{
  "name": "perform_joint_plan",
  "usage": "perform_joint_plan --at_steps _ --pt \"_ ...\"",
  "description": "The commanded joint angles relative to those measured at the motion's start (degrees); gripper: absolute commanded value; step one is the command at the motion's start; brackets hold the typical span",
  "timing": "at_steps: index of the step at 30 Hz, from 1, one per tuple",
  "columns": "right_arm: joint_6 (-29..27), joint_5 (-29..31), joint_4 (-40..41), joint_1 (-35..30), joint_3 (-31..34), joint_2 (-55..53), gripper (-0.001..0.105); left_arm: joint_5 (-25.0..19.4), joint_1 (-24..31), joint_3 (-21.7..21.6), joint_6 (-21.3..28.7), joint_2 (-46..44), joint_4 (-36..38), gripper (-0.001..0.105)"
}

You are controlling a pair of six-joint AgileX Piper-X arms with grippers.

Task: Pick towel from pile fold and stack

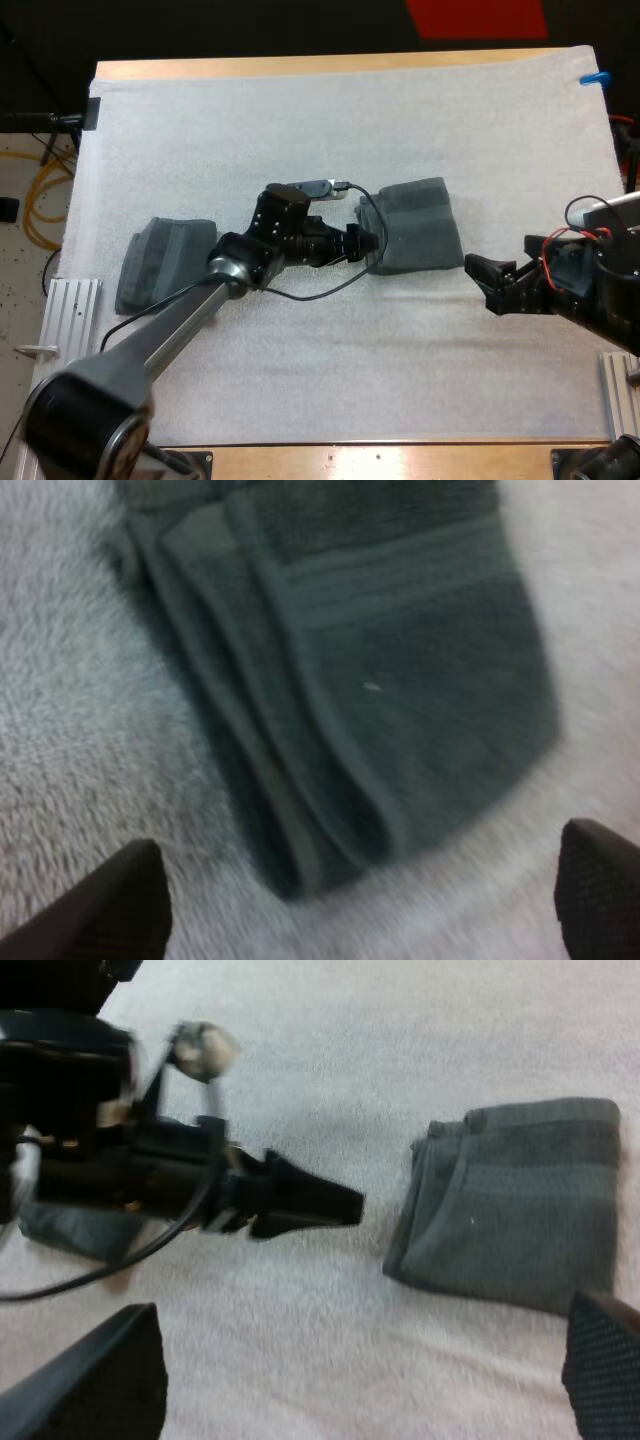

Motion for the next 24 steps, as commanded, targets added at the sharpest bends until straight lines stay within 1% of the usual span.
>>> perform_joint_plan --at_steps 1,3,5,7,12,14,15,17,20,24 --pt "-0.2 0.4 1.4 -0.2 0.0 -0.6 0.078 -0.6 -0.1 -0.4 -3.3 1.8 -2.2 0.075" --pt "-0.2 1.4 2.1 -0.2 0.0 -1.1 0.078 -0.6 -0.1 -1.0 -4.5 4.3 -2.4 0.075" --pt "-0.2 3.9 2.9 -0.2 0.0 -1.1 0.078 -0.3 -0.1 -2.3 -5.1 7.6 -2.4 0.075" --pt "-0.2 4.9 3.4 -0.2 0.0 -1.1 0.078 0.5 -0.1 -3.5 -6.1 9.4 -2.4 0.075" --pt "-0.2 4.9 3.8 -0.2 0.8 -1.1 0.078 0.9 -0.1 -7.3 -7.7 13.1 -2.3 0.075" --pt "-0.2 4.9 4.1 -0.2 0.8 -1.1 0.078 0.7 -0.1 -9.1 -9.2 14.2 -0.2 0.075" --pt "-0.2 4.9 4.1 -0.2 0.8 -1.1 0.078 0.7 -0.1 -9.5 -9.1 14.5 0.2 0.075" --pt "-0.2 4.9 4.0 -0.2 0.8 -1.1 0.078 0.1 -0.5 -11.8 -9.0 15.5 3.6 0.075" --pt "-0.2 4.9 3.7 -0.2 0.8 -1.1 0.078 -0.8 -1.5 -14.3 -9.0 16.7 6.5 0.075" --pt "-0.2 4.9 3.6 -0.2 0.8 -1.1 0.078 -1.0 -3.7 -17.1 -9.0 18.2 8.1 0.075"
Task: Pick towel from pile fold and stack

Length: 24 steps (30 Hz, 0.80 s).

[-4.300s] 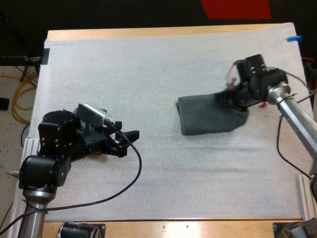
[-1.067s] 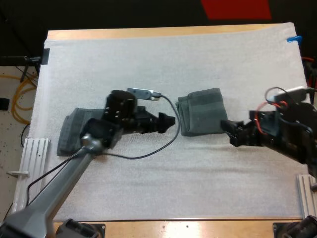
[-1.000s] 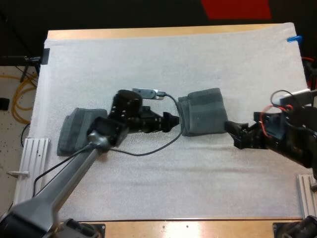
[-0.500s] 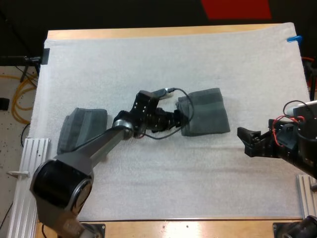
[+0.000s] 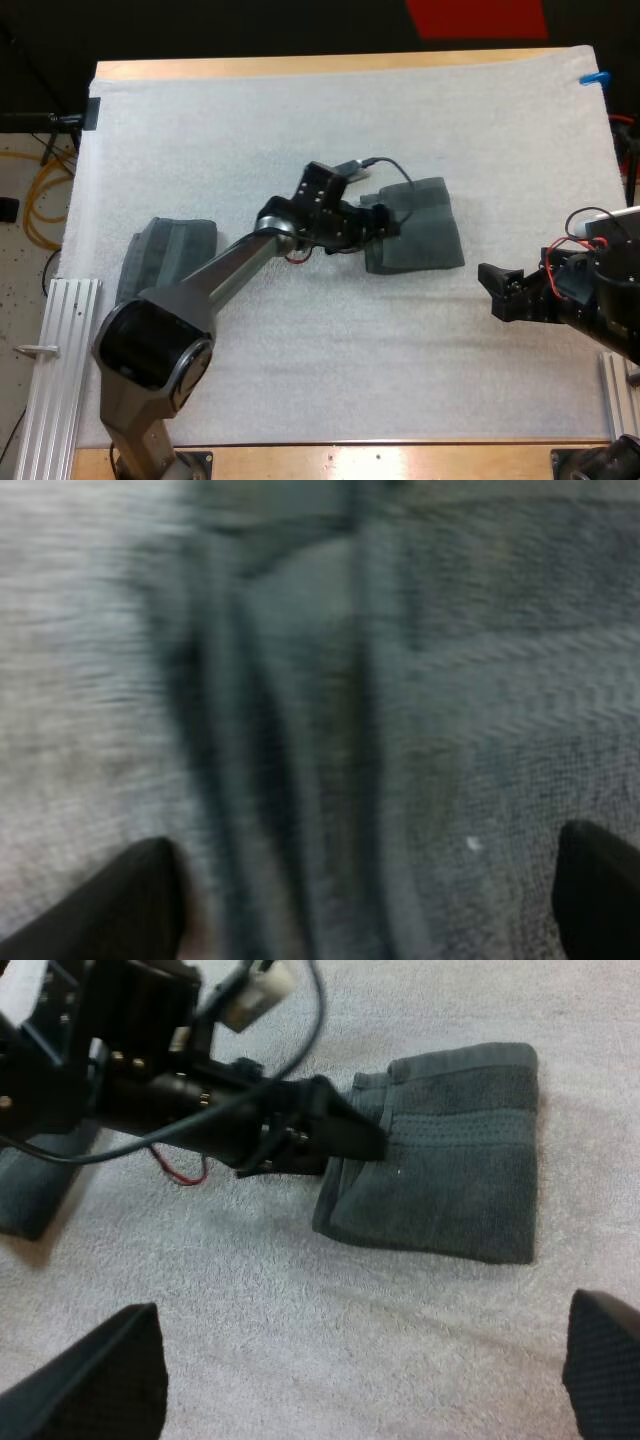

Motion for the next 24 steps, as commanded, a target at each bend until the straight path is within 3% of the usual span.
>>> perform_joint_plan --at_steps 1,8,12,15,19,20,24 --pt "-0.2 0.5 -0.4 -0.2 -0.1 -0.4 0.078 -0.5 -1.4 -1.3 -0.2 0.9 1.8 0.075" --pt "-0.2 0.5 -0.3 -0.2 -0.1 -0.4 0.078 -0.8 -3.0 -4.3 -0.2 2.4 4.1 0.075" --pt "-0.2 0.5 -0.3 -0.2 -0.1 -0.4 0.078 -0.8 -3.0 -4.3 0.2 2.4 4.1 0.066" --pt "-0.2 0.5 -0.3 -0.2 -0.1 -0.4 0.078 -0.8 -3.0 -4.3 0.2 2.4 4.1 0.045" --pt "-0.2 0.5 -0.3 -0.2 -0.1 -0.4 0.078 -0.4 -3.0 -4.3 2.1 2.4 4.3 0.006" --pt "-0.2 0.8 -0.3 -0.2 -0.1 -0.4 0.078 0.6 -3.0 -4.3 3.8 2.4 4.7 0.000" --pt "-0.2 1.7 -0.5 -0.2 -0.1 -0.2 0.078 0.9 -2.9 -4.3 9.3 1.4 8.7 0.000"
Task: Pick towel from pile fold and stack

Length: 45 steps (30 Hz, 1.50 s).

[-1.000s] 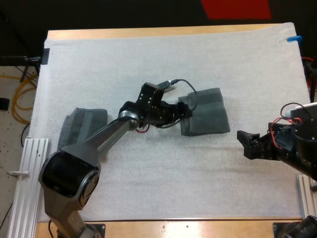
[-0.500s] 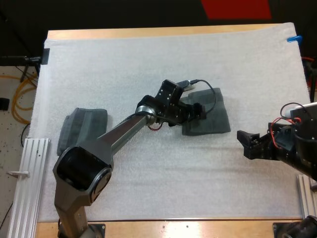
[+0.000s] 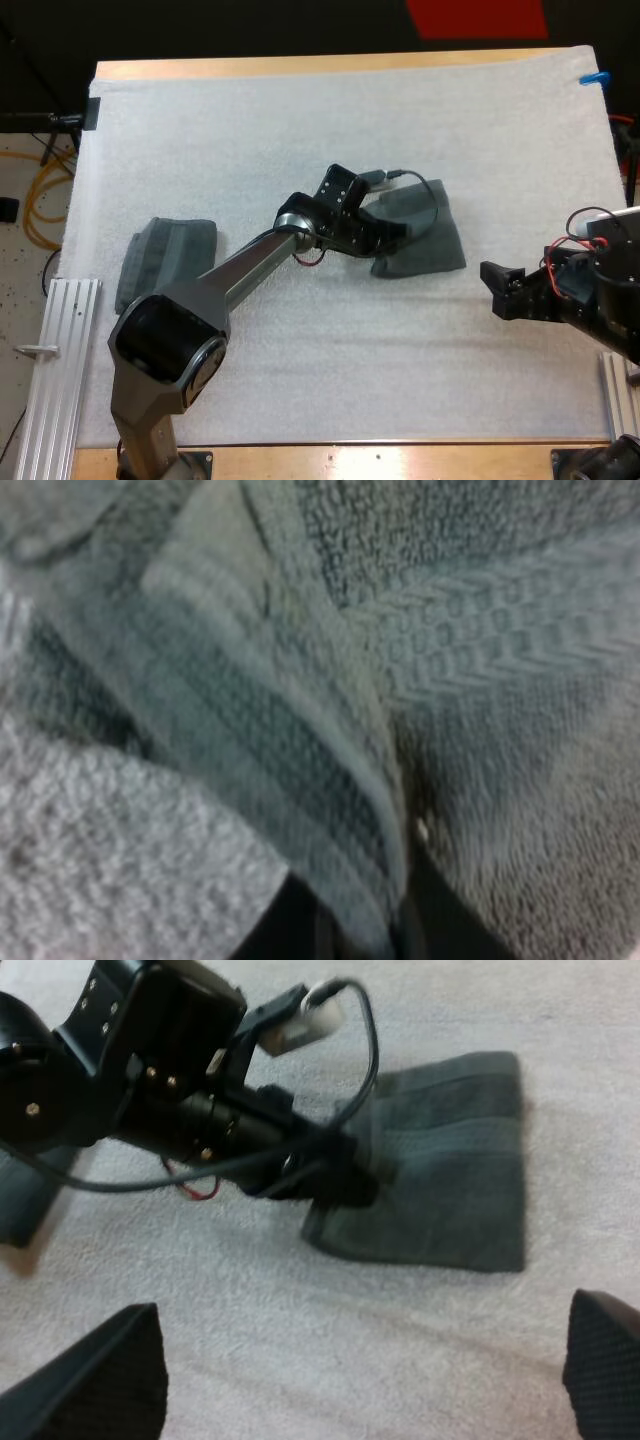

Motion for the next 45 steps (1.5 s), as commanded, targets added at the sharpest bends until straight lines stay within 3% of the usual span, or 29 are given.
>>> perform_joint_plan --at_steps 1,3,5,8,11,13,20,26,33,39,45 --pt "-0.2 0.4 -0.5 -0.2 -0.1 0.0 0.078 -0.1 0.0 -0.3 4.2 -1.7 3.0 0.000" --pt "-0.2 -0.2 -0.3 -0.2 -0.1 0.4 0.078 -2.7 0.2 -0.3 9.9 -3.6 7.2 0.000" --pt "-0.2 -3.5 -0.3 -0.2 0.1 1.0 0.078 -9.1 0.8 -0.3 20.5 -6.9 14.1 0.000" --pt "-0.2 -6.0 -1.4 -0.2 1.4 1.2 0.078 -18.0 2.3 -0.3 30.6 -11.1 23.0 0.000" --pt "-0.2 -6.2 -2.1 0.2 2.8 1.2 0.078 -24.0 5.3 -0.3 39.0 -15.8 30.6 0.000" --pt "-0.2 -6.8 -2.1 0.2 3.4 1.2 0.078 -24.7 8.3 -0.3 41.3 -18.5 33.8 0.000" --pt "1.8 -15.0 -8.4 0.2 7.4 1.2 0.078 -25.9 22.0 -0.3 46.8 -25.6 40.6 0.000" --pt "6.5 -20.5 -16.1 0.2 12.0 1.2 0.078 -26.8 31.0 -0.3 46.8 -26.3 42.4 0.000" --pt "6.9 -20.9 -17.2 0.2 12.5 2.2 0.078 -26.8 35.3 -0.3 46.8 -26.3 42.6 0.000" --pt "7.3 -27.2 -21.0 0.2 12.5 5.7 0.078 -30.5 37.6 -0.3 46.8 -26.3 42.6 0.000" --pt "11.3 -34.5 -28.6 0.2 12.5 10.2 0.078 -32.7 37.6 -0.3 46.8 -26.3 42.0 0.000"
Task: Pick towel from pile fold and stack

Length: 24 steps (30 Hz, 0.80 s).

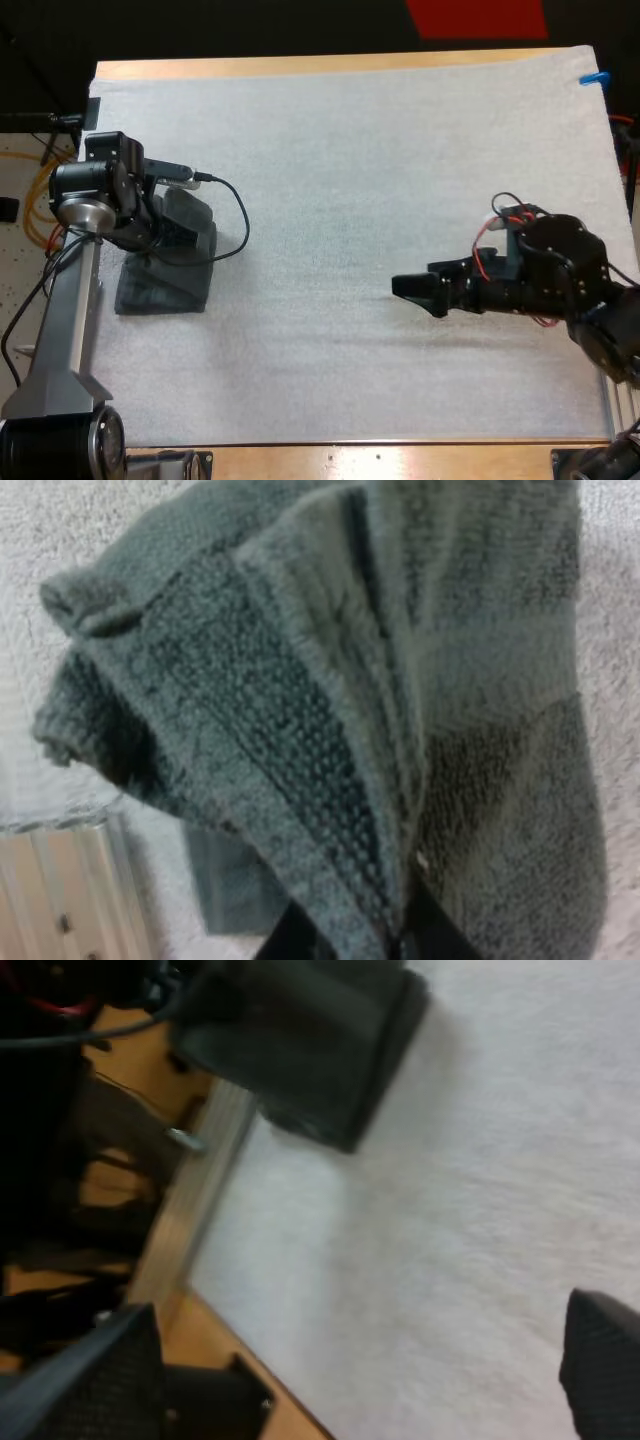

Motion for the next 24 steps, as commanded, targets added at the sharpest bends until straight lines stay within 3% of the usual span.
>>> perform_joint_plan --at_steps 1,6,9,12,16,20,24 --pt "0.9 -2.3 -2.2 0.0 -0.2 0.6 0.078 -1.7 0.0 -0.3 0.4 -0.4 0.0 0.000" --pt "0.9 -2.9 -2.8 0.0 -0.2 1.6 0.078 -1.7 0.0 -0.3 1.6 -0.4 -0.1 0.002" --pt "0.9 -2.9 -2.8 0.0 -0.2 1.6 0.078 -1.7 0.0 -0.3 2.1 -0.4 -0.6 0.010" --pt "0.9 -2.9 -2.8 0.0 -0.2 1.6 0.078 -1.7 0.0 -0.3 2.1 -0.4 -1.2 0.024" --pt "0.9 -2.9 -2.8 0.0 -0.2 1.6 0.078 -5.6 0.0 -0.3 2.1 -0.4 -1.5 0.038" --pt "0.9 -2.9 -2.8 0.0 -0.2 1.6 0.078 -12.9 0.0 -0.3 3.0 -0.4 -3.0 0.039" --pt "0.9 -2.9 -2.8 0.0 -0.2 1.6 0.078 -14.3 0.0 -0.3 3.0 -0.4 -3.5 0.039"
